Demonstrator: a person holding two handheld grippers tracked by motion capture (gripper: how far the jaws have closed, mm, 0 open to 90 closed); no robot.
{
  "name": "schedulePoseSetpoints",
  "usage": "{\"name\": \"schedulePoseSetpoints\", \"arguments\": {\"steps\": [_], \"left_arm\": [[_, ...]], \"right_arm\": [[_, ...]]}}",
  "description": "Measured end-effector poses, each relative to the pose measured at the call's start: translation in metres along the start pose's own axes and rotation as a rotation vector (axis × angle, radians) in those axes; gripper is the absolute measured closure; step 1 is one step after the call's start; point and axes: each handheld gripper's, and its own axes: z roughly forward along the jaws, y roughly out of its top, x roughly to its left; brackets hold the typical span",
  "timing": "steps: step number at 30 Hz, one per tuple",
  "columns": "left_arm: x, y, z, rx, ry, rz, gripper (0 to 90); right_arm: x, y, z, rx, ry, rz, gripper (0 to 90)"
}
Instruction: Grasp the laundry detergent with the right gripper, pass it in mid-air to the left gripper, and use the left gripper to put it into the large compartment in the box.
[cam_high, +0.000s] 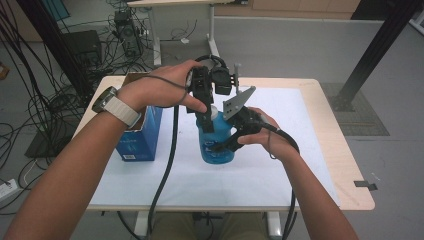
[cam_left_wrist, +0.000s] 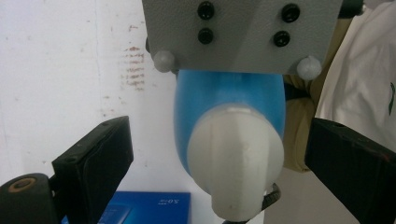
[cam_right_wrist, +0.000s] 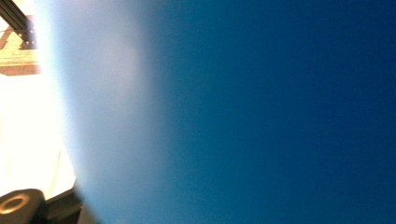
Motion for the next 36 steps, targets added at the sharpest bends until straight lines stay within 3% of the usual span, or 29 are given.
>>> {"name": "schedulePoseSetpoints", "arguments": {"steps": [36], "left_arm": [[-0.0008, -0.0016, -0.0016, -0.008, 0.005, 0.000, 8.7]], "right_arm": [[0.0003, -0.0005, -0.0025, -0.009, 0.001, 0.011, 44.0]]}}
